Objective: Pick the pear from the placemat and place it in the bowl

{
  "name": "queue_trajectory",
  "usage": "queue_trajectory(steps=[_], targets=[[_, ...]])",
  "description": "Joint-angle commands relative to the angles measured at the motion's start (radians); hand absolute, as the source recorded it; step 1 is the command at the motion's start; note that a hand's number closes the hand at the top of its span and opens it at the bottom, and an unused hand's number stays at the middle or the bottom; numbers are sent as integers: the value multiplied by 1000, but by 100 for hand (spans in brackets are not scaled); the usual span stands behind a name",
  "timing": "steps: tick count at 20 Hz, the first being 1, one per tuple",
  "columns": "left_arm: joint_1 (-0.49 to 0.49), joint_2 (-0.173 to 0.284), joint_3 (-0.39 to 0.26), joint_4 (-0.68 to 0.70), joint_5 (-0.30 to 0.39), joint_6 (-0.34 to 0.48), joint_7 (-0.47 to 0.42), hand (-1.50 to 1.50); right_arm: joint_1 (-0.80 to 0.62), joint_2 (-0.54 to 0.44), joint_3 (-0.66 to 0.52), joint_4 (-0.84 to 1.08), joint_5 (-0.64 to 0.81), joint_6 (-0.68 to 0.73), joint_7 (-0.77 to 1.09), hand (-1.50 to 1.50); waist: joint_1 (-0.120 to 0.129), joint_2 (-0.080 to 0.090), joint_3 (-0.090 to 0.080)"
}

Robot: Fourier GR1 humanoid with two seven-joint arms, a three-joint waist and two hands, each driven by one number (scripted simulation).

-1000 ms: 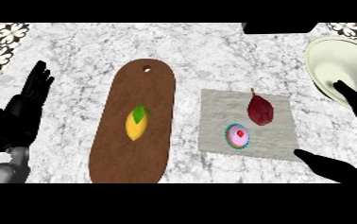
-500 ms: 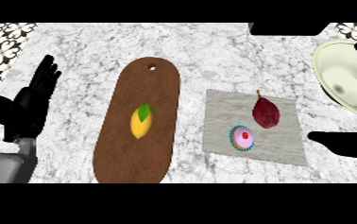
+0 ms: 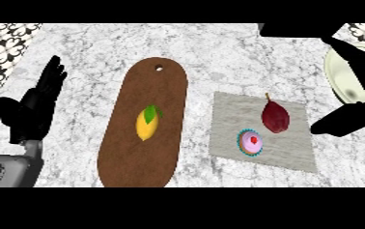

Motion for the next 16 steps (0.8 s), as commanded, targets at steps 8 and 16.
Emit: queue_trajectory(steps=[8,16], targets=[[6,-4,32,-21,-1,-28,28,0,-81,68,115,251,-75,213,48,-150,-16,-4,1],[-5,-30,42,-27,-29,-26,40,0,-132,99,165,413,-5,244,-17,-150,-18,-3,2]])
